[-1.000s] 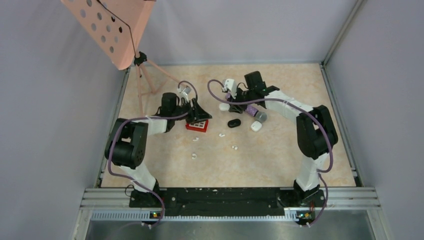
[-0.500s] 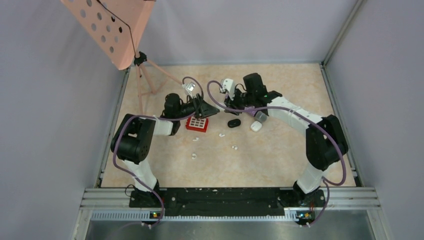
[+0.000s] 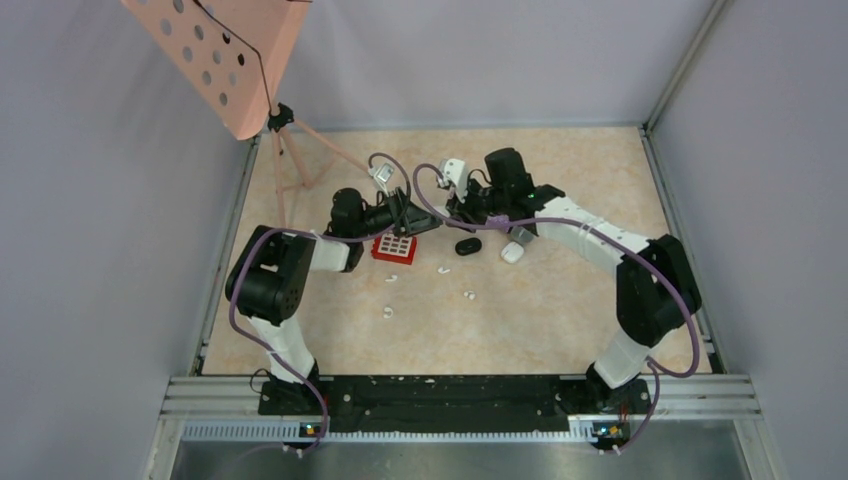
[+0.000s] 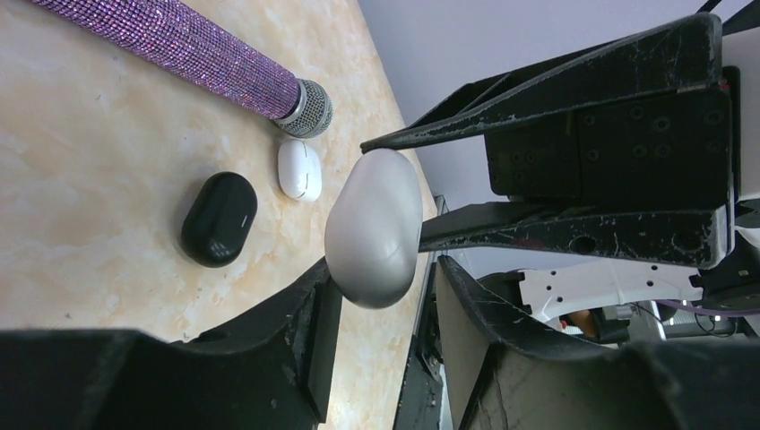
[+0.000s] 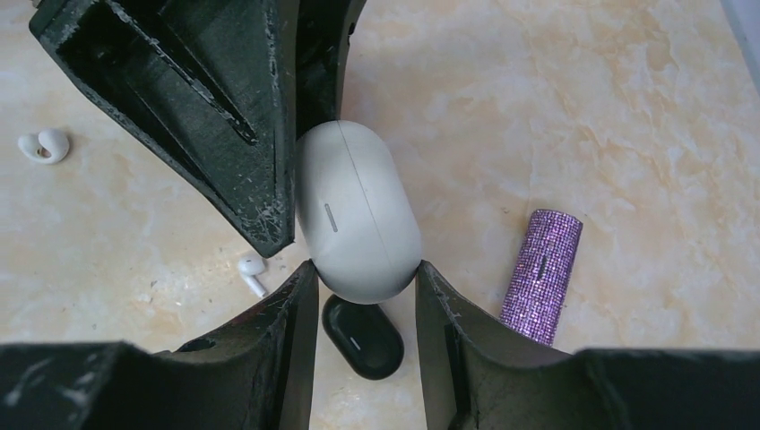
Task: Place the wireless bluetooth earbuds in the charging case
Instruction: Pick up the charging case at the center of the board.
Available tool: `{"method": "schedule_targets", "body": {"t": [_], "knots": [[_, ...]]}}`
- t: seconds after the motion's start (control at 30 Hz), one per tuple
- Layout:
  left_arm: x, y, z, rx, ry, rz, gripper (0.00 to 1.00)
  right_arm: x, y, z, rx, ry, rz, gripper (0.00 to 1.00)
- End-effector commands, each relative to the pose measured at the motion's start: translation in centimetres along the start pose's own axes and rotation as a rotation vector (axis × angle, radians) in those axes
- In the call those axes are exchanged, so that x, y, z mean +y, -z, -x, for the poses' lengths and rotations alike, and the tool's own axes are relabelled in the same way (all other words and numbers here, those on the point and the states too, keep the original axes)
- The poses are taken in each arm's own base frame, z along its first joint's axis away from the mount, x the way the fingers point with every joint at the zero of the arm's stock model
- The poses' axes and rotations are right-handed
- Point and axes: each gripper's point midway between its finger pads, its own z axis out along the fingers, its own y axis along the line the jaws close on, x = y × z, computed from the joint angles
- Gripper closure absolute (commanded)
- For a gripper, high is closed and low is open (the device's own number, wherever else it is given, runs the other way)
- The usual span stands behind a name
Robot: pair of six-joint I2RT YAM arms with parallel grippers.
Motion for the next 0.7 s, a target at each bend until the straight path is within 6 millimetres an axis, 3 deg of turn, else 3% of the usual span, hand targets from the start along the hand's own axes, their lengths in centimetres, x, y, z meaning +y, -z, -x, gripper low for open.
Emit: {"method": "schedule_targets", "body": {"t": [0.0,0.13,0.23,0.3,0.4,0.53,0.67], "knots": [[-1.8,-0.3,1.0,-0.013,-0.069,-0.062,0.54,0.6,0.8,2.6,-0.064,0.044,-0.01,0.81],[-2.0,-0.4,1.0,-0.01,-0.071,-0.07,0.64,0.8,0.7,2.7,-0.063,0.047,-0.006,0.81],[-2.1,-0.4,1.0,-0.006,-0.076,-0.08,0.77,1.0,0.6,2.6,-0.061,0.048,-0.002,0.8],[-2.2,-0.4,1.0,-0.006,-0.088,-0.09,0.86,1.5,0.5,2.4,-0.059,0.047,0.024,0.73],[-2.0,-0.4,0.8,0.009,-0.121,-0.109,0.97,3.0,0.6,2.4,-0.045,0.023,0.116,0.55],[-2.7,0.0,-0.3,0.056,-0.244,-0.203,1.0,5.0,2.5,2.1,0.001,-0.059,0.241,0.4],[-3.6,0.6,-1.8,0.097,-0.355,-0.267,1.0,5.2,5.3,3.0,-0.006,-0.128,0.281,0.36]]}}
